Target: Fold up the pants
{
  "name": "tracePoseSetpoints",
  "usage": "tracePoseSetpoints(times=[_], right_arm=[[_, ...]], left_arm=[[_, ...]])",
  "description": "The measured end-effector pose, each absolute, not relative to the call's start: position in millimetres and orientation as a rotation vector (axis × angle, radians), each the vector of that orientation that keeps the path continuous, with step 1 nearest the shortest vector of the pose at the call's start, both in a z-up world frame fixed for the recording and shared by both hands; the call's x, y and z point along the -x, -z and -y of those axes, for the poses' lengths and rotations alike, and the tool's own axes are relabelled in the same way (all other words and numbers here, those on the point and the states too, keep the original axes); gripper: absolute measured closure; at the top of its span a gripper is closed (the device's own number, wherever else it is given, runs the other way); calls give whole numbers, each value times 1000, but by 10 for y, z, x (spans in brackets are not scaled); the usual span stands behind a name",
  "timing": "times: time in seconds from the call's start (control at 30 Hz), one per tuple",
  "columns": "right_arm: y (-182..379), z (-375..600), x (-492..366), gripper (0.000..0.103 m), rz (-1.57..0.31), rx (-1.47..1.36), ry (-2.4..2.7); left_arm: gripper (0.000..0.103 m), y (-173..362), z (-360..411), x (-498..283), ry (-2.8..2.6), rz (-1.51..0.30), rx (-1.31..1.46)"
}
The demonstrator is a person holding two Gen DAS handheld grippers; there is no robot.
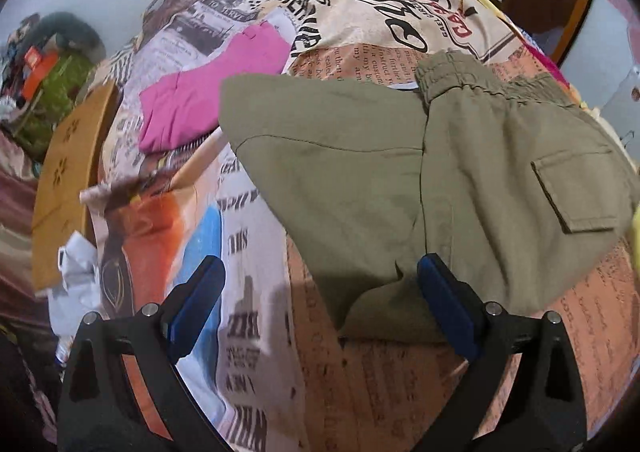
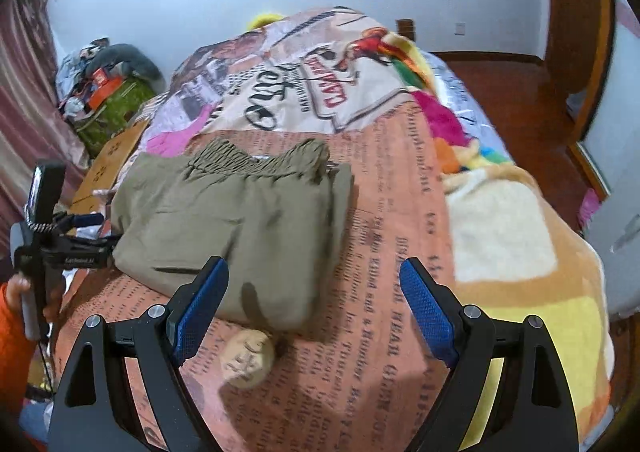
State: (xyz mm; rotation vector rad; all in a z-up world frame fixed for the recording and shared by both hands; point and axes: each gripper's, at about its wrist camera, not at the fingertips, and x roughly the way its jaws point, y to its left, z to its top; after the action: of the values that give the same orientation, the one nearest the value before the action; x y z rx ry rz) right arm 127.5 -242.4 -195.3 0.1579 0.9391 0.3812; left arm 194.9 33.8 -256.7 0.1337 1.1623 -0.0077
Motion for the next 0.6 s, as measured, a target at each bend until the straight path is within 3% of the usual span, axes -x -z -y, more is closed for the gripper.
tracePoseSetpoints(times=[0.1, 0.43, 0.6], right_arm=[[2135, 2328, -1407, 18, -989, -193, -425], [2338, 2285, -1430, 20, -1033, -185, -448], [2350, 2276, -1416, 20, -1038, -179, -441]], left_arm=[[0, 2545, -414, -1918, -5, -1154, -147], [0, 2571, -815, -1804, -42, -1175, 13], [0, 2685, -990, -1694, -226, -1197, -111]])
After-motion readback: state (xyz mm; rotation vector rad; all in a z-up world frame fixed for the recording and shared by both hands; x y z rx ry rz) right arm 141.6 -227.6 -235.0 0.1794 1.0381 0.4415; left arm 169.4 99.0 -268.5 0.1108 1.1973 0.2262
